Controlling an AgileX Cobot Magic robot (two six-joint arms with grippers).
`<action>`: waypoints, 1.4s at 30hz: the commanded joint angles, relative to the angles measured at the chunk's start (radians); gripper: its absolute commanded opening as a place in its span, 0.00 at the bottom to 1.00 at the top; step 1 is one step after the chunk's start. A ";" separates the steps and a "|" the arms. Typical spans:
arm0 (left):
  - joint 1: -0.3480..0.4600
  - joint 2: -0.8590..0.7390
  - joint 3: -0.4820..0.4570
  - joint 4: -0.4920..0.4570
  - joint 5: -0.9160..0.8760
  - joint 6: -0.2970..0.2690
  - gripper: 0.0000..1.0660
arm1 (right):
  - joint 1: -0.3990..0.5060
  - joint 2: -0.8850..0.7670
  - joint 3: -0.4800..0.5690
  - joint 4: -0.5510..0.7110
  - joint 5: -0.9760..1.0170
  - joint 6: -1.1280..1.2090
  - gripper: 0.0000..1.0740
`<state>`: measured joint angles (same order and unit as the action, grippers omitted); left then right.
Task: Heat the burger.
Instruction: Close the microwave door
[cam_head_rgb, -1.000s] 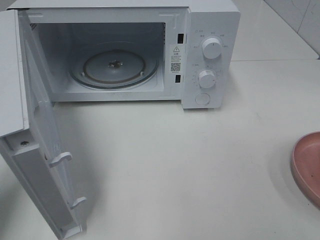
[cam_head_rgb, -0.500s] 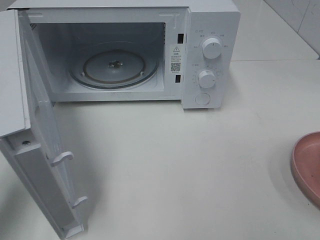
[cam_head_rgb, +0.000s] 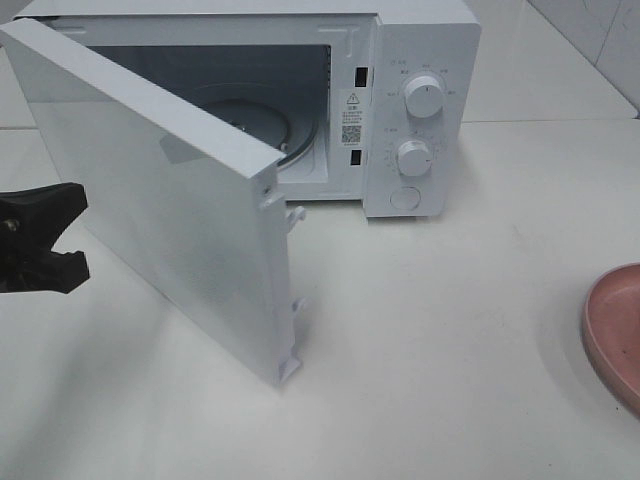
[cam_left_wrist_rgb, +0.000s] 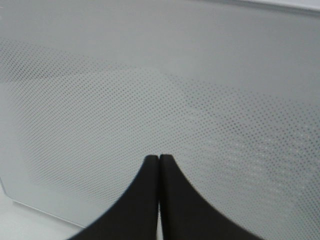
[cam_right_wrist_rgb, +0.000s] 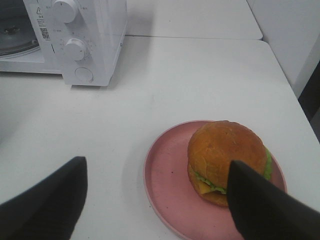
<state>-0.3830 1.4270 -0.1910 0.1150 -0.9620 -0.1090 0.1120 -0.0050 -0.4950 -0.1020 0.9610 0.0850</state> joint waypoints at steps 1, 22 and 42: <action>-0.118 0.026 -0.040 -0.215 -0.013 0.085 0.00 | -0.005 -0.024 0.001 0.002 0.000 0.001 0.68; -0.392 0.270 -0.423 -0.662 0.095 0.273 0.00 | -0.005 -0.024 0.001 0.002 0.000 0.001 0.68; -0.392 0.470 -0.737 -0.640 0.160 0.318 0.00 | -0.005 -0.024 0.001 0.002 0.000 0.001 0.68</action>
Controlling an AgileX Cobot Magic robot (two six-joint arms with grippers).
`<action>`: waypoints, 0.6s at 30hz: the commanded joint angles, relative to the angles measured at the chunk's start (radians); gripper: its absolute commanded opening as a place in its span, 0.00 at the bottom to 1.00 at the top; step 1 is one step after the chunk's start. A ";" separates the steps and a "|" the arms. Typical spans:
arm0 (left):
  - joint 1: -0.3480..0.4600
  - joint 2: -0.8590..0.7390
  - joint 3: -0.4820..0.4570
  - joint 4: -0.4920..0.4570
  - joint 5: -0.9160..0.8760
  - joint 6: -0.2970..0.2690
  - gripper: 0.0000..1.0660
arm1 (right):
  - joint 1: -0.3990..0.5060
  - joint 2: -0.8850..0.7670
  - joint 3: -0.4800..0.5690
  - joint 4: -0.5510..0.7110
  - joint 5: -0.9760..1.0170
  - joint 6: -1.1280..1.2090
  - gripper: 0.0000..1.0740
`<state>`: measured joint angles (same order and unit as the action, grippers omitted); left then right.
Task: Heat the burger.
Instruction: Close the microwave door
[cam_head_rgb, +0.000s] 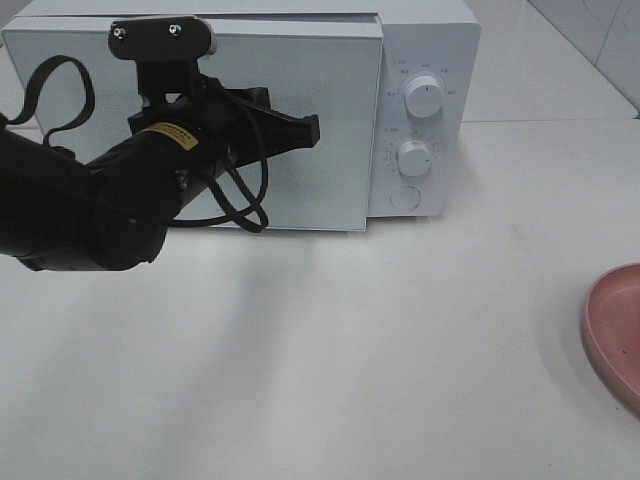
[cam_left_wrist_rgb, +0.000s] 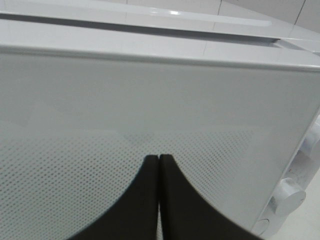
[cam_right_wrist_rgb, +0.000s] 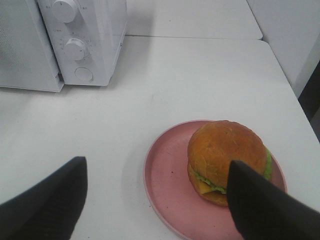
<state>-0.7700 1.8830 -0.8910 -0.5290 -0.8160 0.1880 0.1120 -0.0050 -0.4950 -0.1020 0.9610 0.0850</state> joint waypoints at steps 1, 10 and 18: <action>-0.005 0.026 -0.063 0.005 0.040 0.021 0.00 | -0.005 -0.024 0.001 0.002 0.000 0.001 0.68; 0.000 0.088 -0.166 0.007 0.085 0.032 0.00 | -0.005 -0.024 0.001 0.002 0.000 0.001 0.68; 0.004 0.135 -0.269 0.010 0.131 0.083 0.00 | -0.005 -0.024 0.001 0.002 0.000 0.001 0.68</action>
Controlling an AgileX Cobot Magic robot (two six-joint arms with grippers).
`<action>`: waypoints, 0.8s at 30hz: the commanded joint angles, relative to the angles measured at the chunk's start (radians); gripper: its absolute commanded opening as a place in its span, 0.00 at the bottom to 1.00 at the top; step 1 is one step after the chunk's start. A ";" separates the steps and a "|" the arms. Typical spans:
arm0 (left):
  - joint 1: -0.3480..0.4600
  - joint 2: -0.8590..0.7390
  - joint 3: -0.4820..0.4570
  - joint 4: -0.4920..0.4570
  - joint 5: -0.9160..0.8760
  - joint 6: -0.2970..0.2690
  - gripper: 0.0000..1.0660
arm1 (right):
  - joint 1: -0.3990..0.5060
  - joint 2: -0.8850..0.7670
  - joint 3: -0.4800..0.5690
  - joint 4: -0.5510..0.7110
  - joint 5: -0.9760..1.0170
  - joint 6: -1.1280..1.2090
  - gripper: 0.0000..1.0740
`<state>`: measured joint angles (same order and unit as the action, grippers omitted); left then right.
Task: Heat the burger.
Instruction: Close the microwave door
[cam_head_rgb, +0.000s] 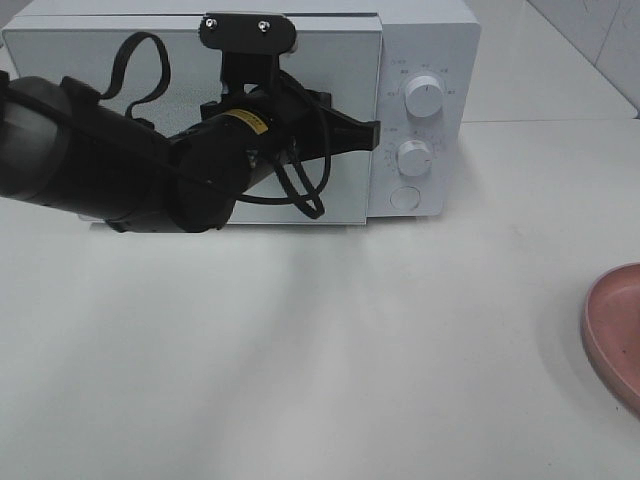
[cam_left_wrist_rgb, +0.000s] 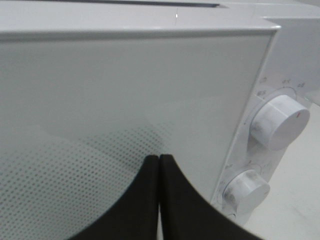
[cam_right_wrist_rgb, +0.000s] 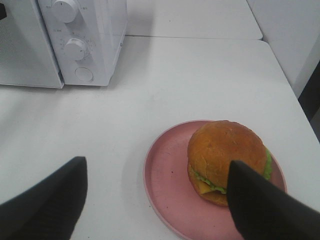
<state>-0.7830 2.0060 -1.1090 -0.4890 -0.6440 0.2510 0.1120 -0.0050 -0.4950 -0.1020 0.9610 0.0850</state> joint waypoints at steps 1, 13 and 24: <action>0.029 0.019 -0.074 -0.023 -0.024 0.021 0.00 | -0.005 -0.024 0.001 0.002 0.000 0.001 0.68; 0.065 0.027 -0.136 0.010 0.098 0.020 0.00 | -0.005 -0.024 0.001 0.002 0.000 0.001 0.68; 0.008 -0.074 -0.091 0.009 0.386 0.024 0.26 | -0.005 -0.024 0.001 0.002 0.000 0.001 0.68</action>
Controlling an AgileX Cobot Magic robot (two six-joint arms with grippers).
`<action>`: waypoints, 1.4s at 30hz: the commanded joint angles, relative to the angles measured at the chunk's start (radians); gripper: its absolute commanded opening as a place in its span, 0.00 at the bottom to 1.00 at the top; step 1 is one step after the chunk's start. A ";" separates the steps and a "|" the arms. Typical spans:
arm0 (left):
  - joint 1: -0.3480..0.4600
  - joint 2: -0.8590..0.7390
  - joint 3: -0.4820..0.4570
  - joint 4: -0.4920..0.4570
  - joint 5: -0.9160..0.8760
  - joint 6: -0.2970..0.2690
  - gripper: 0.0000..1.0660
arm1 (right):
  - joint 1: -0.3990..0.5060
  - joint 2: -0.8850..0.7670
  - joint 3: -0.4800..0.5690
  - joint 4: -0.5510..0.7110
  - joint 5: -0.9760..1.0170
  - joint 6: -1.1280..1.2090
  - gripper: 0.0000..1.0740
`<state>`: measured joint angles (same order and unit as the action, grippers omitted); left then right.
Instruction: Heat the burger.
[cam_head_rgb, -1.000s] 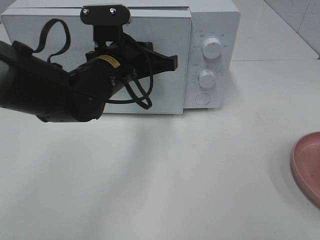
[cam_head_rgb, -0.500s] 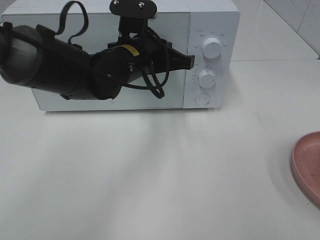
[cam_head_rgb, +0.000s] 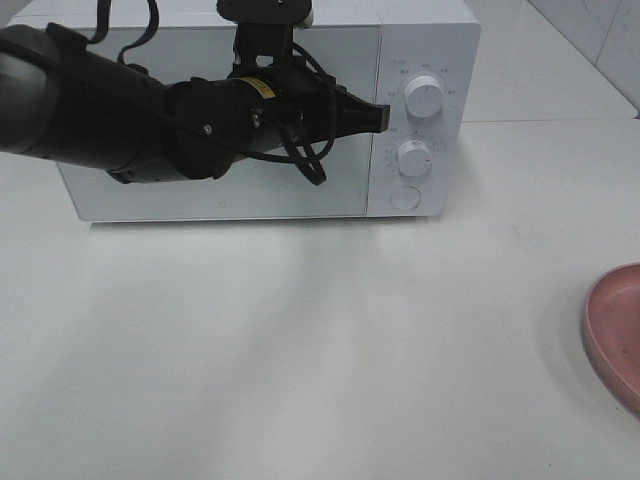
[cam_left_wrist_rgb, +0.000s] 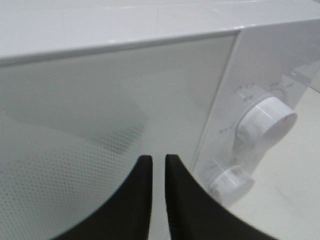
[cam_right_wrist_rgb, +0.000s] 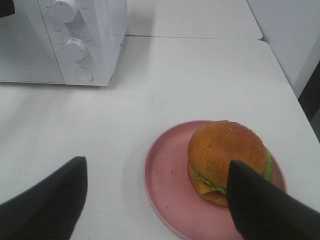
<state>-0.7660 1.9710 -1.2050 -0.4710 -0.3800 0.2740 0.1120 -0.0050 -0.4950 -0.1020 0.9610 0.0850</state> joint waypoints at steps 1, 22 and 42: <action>-0.009 -0.039 0.005 -0.009 0.122 0.001 0.26 | -0.005 -0.024 0.001 0.002 0.000 0.001 0.68; -0.008 -0.231 0.003 0.039 1.097 0.000 0.93 | -0.005 -0.024 0.001 0.002 0.000 0.001 0.68; 0.250 -0.312 0.003 0.259 1.451 -0.141 0.92 | -0.005 -0.024 0.001 0.002 0.000 0.001 0.68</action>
<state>-0.5250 1.6660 -1.2010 -0.2120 1.0540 0.1260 0.1120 -0.0050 -0.4950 -0.1020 0.9610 0.0850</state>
